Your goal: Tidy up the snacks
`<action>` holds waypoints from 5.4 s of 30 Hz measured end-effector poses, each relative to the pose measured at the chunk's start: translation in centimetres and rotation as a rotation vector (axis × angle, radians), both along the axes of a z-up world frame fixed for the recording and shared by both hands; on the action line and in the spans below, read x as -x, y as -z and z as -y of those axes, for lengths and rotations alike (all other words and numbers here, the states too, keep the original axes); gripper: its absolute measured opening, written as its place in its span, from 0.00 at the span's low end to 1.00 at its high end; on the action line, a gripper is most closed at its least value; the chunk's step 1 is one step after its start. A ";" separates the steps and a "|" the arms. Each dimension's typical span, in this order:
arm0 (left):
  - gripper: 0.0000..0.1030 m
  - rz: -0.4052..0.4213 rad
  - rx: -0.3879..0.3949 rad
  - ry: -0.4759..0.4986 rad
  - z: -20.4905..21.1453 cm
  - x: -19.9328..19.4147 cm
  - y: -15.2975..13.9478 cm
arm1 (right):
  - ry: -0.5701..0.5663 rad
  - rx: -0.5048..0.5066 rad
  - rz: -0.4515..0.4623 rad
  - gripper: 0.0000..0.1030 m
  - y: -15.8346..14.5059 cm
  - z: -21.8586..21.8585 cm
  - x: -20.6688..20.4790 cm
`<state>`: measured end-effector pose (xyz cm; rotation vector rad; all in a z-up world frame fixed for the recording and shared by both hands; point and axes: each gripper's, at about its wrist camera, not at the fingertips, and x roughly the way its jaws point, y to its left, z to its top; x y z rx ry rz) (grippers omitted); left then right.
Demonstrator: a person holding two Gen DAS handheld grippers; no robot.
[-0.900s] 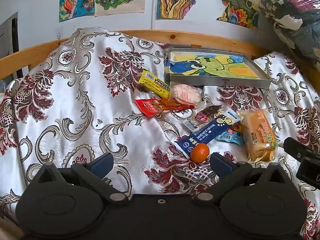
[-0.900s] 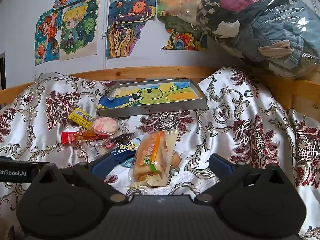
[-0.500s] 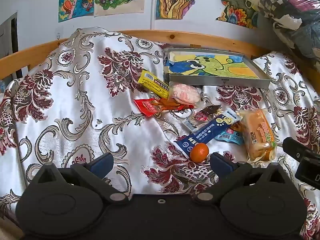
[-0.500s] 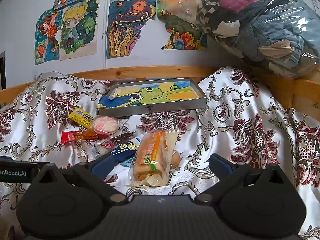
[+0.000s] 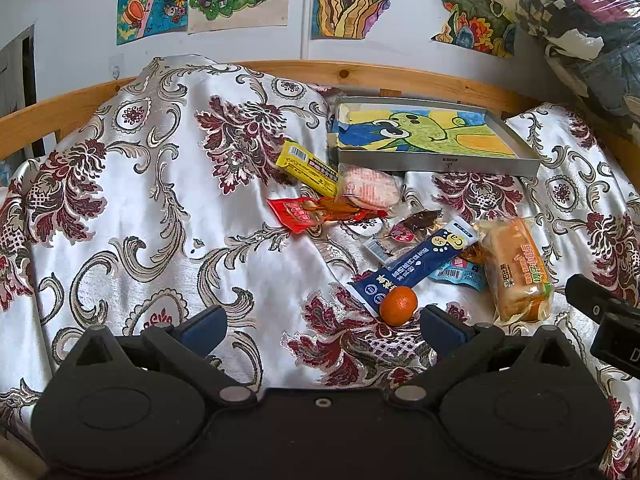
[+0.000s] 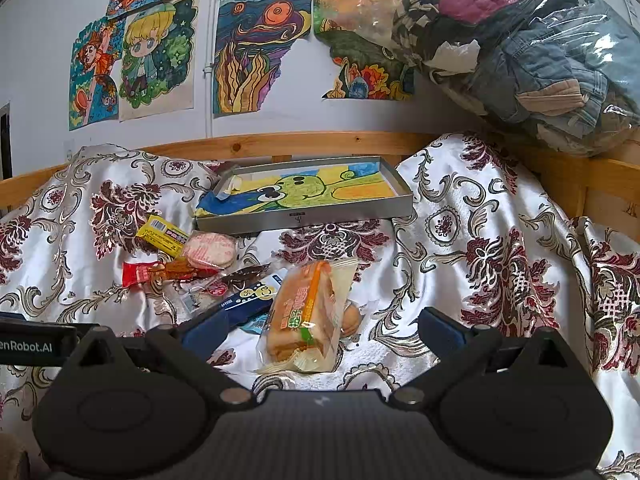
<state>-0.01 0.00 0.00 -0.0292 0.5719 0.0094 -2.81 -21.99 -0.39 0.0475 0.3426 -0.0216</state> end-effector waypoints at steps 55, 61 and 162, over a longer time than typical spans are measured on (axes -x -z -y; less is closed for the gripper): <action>0.99 -0.040 -0.082 0.108 0.7 -4.6 1.0 | -0.099 0.145 -0.106 1.00 0.0 0.9 -5.7; 0.99 -0.056 -0.140 0.214 1.8 -7.2 2.1 | -0.119 0.105 -0.132 1.00 0.8 1.8 -7.6; 0.33 0.191 0.153 0.144 2.2 -32.0 -3.8 | -0.176 -0.099 0.084 0.63 -2.4 3.5 -29.5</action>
